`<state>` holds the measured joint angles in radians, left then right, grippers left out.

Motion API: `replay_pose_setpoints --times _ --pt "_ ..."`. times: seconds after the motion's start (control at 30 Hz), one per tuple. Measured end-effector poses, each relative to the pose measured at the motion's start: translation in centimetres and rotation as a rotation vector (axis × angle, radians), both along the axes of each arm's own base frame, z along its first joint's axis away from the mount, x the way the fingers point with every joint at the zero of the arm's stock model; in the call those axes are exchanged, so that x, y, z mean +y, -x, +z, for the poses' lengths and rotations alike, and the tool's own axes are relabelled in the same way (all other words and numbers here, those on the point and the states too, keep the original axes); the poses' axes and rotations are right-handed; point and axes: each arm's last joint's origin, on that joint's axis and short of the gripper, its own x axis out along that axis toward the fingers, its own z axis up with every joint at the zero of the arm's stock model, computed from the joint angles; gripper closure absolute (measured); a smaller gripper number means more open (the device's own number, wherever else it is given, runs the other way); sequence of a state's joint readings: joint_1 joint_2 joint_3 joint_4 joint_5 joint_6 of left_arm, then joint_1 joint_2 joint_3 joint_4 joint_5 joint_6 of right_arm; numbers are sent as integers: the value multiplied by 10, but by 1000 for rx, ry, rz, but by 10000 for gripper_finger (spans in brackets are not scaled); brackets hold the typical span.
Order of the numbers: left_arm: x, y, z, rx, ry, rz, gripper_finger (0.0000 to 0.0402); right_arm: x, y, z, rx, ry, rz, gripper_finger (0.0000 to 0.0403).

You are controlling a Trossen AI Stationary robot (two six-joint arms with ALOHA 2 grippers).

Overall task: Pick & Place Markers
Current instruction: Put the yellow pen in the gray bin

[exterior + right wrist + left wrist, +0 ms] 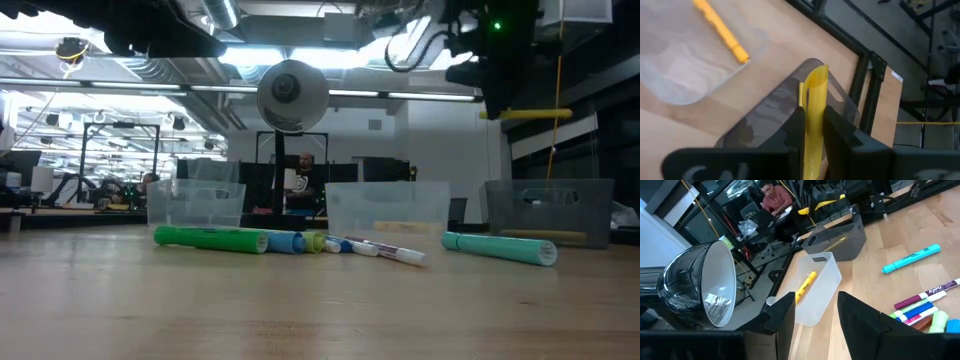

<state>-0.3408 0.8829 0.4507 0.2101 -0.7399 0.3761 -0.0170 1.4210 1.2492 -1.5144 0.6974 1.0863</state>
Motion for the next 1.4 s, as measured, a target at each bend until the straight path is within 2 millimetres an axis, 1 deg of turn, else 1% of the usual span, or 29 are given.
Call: replay_pose_setpoints --times 0.3,0.5,0.67,0.8,1.03,1.27,1.4 --pt "0 0 -1 -6 25 5 258 -4 19 -39 -54 34 -42 353" --pt "0 0 -1 -12 50 10 258 -15 35 -65 -76 49 -93 341" --pt "0 1 -3 -3 75 17 258 -26 43 -81 -85 39 -124 333" --pt "0 1 -4 -3 93 17 258 -36 43 -85 -110 14 -123 332" --pt "0 1 -4 -15 120 19 258 -52 40 -86 -146 -46 -119 330" --pt "0 1 -4 -40 175 30 258 -57 42 -87 -155 -71 -145 330" --pt "1 4 1 -81 222 31 258 -56 42 -87 -149 -79 -133 326"
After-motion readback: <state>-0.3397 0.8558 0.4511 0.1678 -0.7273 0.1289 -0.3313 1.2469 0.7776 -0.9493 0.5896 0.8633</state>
